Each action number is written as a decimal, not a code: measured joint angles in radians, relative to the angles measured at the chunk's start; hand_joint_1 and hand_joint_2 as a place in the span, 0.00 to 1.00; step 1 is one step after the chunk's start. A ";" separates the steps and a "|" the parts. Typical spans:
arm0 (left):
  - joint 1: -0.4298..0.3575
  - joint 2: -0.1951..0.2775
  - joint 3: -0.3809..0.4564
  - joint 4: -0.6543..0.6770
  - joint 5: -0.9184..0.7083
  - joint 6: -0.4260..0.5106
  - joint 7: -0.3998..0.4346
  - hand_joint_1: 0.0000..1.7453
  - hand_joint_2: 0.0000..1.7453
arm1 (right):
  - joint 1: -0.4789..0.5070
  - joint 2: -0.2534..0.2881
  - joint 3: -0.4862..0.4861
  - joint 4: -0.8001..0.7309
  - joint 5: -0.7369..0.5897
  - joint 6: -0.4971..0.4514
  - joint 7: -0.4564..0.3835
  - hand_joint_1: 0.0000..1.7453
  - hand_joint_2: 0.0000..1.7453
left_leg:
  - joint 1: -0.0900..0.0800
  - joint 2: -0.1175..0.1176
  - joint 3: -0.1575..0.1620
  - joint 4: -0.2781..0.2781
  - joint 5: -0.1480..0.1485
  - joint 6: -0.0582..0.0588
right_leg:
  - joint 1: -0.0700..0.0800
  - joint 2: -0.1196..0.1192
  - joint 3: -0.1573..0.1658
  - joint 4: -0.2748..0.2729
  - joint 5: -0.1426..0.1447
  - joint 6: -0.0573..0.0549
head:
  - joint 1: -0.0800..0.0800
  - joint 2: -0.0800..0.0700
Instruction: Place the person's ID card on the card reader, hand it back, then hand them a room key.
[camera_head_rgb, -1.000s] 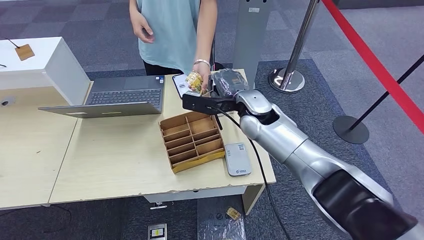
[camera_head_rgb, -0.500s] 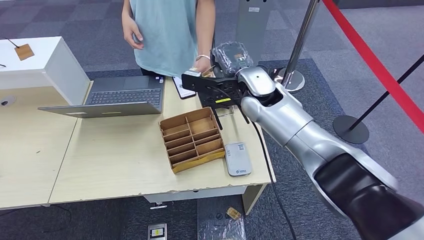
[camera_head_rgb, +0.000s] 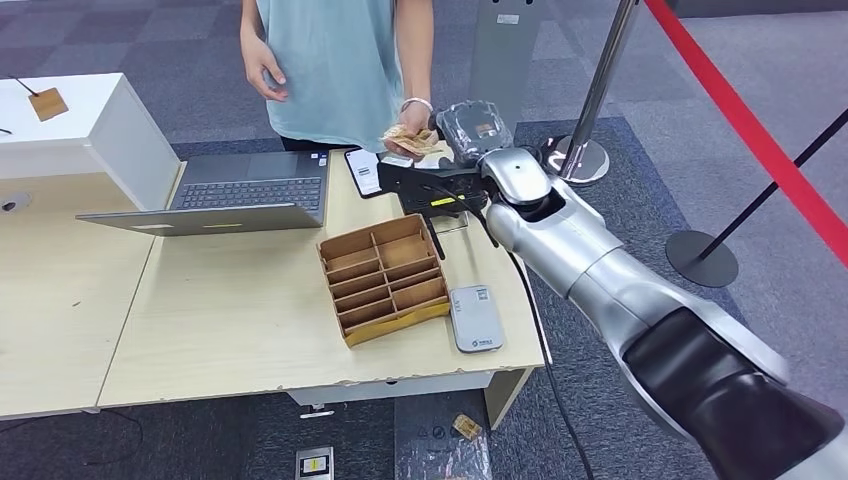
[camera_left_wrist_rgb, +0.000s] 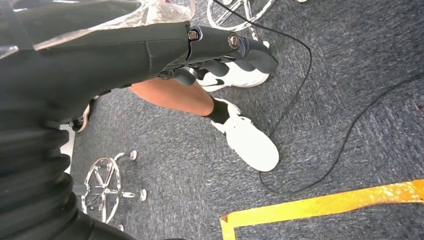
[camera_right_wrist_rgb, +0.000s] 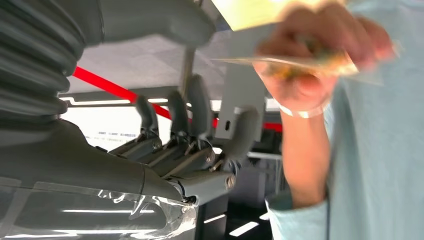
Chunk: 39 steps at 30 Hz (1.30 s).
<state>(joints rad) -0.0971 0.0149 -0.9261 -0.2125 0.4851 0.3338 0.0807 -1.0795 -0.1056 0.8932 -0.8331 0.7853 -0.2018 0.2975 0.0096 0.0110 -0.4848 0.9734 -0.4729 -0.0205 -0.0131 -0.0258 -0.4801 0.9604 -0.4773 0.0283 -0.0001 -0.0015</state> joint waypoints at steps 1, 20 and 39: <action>0.000 0.000 0.000 0.000 0.001 0.000 0.002 0.00 1.00 | 0.005 0.001 0.001 0.010 0.003 0.000 -0.001 0.00 1.00 | 0.000 0.000 0.000 0.000 0.000 0.000 | 0.000 0.000 0.000 0.000 0.000 0.000 | 0.000 0.000; 0.000 -0.004 0.000 0.000 0.025 0.000 0.008 0.00 1.00 | 0.048 0.013 0.002 0.051 0.006 -0.019 -0.018 0.00 1.00 | 0.000 0.000 0.000 0.000 0.000 0.000 | 0.000 0.000 0.000 0.000 0.000 0.000 | 0.000 0.000; 0.003 -0.004 0.000 0.000 0.057 0.028 -0.042 0.00 1.00 | 0.158 -0.189 -0.112 -0.303 0.046 0.002 0.156 0.00 1.00 | 0.000 0.000 -0.001 0.002 0.000 0.000 | 0.000 0.000 -0.001 0.000 0.001 0.001 | 0.000 0.000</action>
<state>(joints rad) -0.0941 0.0109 -0.9266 -0.2125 0.5424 0.3620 0.0384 -0.9216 -0.2944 0.7808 -1.1366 0.8315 -0.1997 0.4539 0.0095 0.0111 -0.4855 0.9756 -0.4728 -0.0206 -0.0134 -0.0257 -0.4810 0.9602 -0.4762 0.0288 -0.0001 -0.0015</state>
